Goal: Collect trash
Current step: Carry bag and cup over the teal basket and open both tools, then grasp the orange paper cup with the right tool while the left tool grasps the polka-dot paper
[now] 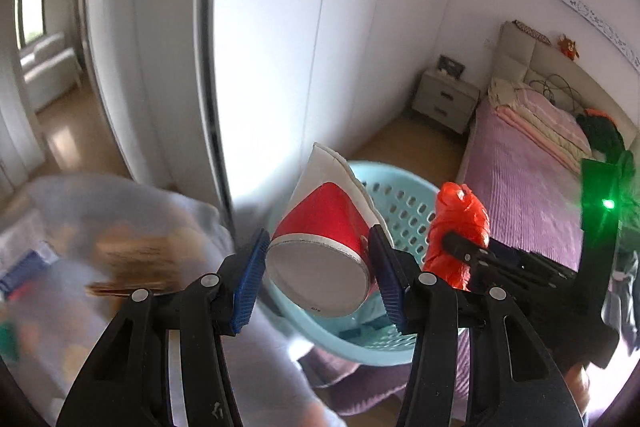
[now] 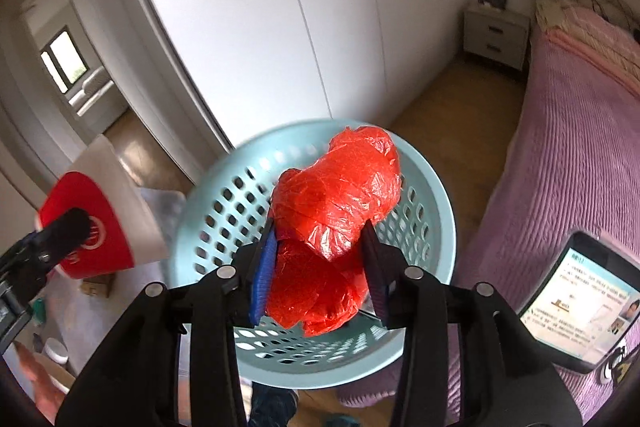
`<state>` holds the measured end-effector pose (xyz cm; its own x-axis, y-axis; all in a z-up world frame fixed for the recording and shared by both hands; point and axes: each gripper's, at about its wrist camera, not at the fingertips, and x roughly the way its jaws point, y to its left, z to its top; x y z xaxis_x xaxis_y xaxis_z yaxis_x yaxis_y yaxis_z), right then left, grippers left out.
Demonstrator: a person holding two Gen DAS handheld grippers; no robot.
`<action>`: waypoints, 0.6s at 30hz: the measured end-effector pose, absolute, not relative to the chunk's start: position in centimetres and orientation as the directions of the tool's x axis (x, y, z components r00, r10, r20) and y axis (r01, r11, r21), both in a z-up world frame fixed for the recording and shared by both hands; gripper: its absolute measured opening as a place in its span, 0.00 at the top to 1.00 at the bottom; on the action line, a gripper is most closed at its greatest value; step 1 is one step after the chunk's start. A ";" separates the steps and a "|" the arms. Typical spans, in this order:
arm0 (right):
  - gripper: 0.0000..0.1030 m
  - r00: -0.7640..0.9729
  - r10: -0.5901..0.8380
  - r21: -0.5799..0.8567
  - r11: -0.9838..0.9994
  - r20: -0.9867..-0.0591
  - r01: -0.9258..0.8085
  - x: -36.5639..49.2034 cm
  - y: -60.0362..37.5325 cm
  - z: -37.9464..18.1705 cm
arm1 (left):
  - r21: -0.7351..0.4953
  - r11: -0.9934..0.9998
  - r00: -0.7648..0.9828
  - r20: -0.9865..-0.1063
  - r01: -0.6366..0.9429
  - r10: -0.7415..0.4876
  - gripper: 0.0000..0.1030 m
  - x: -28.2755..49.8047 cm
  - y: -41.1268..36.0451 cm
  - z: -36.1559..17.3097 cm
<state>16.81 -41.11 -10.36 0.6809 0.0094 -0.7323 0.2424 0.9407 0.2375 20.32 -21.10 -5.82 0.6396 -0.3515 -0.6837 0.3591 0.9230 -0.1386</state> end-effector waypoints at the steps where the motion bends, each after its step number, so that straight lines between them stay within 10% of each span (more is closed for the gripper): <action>1: 0.61 0.676 0.007 0.236 0.940 -0.737 0.248 16.8 -41.2 -10.6 | -0.147 0.921 0.627 -0.693 0.360 -0.356 0.52 20.7 -21.3 -6.4; 8: 0.45 0.670 -0.002 0.239 0.933 -0.742 0.268 17.0 -42.1 -11.0 | -0.183 0.908 0.590 -0.708 0.376 -0.387 0.51 22.0 -23.2 -8.4; 10: 0.38 0.684 -0.004 0.249 0.930 -0.729 0.271 16.6 -42.4 -10.8 | -0.205 0.903 0.592 -0.696 0.378 -0.406 0.36 22.3 -23.4 -8.2; 18: 0.38 0.741 0.004 0.271 0.932 -0.671 0.241 15.3 -42.4 -9.0 | -0.234 0.889 0.612 -0.655 0.393 -0.443 0.28 20.6 -22.6 -7.0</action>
<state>15.27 -42.35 -9.00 0.7412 0.0041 -0.6713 0.2407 0.9319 0.2714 20.60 -22.62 -6.99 0.6120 -0.4434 -0.6548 0.3934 0.8890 -0.2342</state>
